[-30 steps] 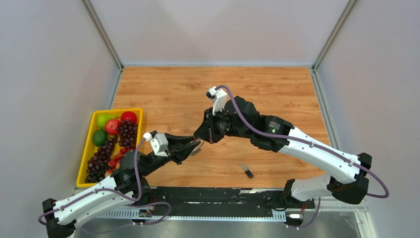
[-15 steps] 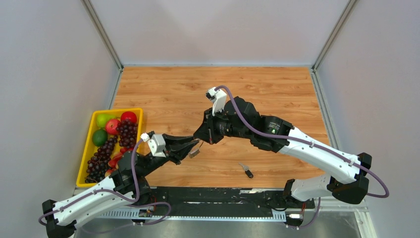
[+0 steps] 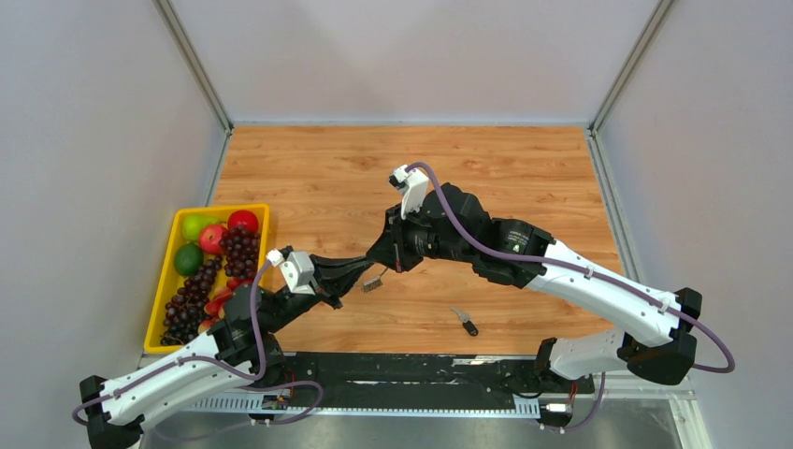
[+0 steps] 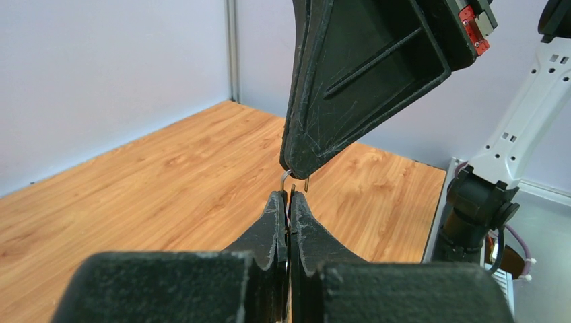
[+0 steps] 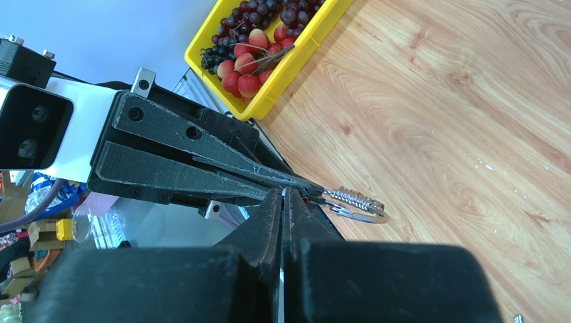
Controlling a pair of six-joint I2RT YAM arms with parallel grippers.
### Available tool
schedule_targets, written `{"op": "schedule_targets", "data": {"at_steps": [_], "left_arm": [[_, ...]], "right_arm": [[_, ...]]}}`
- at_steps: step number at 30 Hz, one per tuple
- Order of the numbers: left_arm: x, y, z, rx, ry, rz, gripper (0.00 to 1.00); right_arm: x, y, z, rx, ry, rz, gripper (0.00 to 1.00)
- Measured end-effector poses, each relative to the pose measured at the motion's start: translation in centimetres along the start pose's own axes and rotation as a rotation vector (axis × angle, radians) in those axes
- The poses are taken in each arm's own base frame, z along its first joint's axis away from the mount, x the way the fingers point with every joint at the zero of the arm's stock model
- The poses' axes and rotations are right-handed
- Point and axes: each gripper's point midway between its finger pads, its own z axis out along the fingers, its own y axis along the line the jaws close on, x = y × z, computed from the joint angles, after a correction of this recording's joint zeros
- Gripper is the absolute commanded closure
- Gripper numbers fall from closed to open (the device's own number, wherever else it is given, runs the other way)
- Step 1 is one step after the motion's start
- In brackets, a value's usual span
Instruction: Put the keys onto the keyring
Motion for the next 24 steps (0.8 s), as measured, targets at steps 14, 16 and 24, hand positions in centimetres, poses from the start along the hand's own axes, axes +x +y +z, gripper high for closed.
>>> {"op": "schedule_targets", "data": {"at_steps": [14, 16, 24], "left_arm": [[1.0, 1.0, -0.2, -0.058, 0.04, -0.001, 1.0], [1.3, 1.4, -0.3, -0.08, 0.054, -0.003, 1.0], [1.2, 2.8, -0.6, -0.168, 0.071, -0.015, 1.0]], "right_arm": [[-0.4, -0.1, -1.4, 0.003, -0.036, 0.004, 0.67], [-0.8, -0.1, -2.1, 0.009, -0.061, 0.004, 0.64], [-0.1, -2.4, -3.6, 0.092, -0.095, 0.006, 0.53]]}}
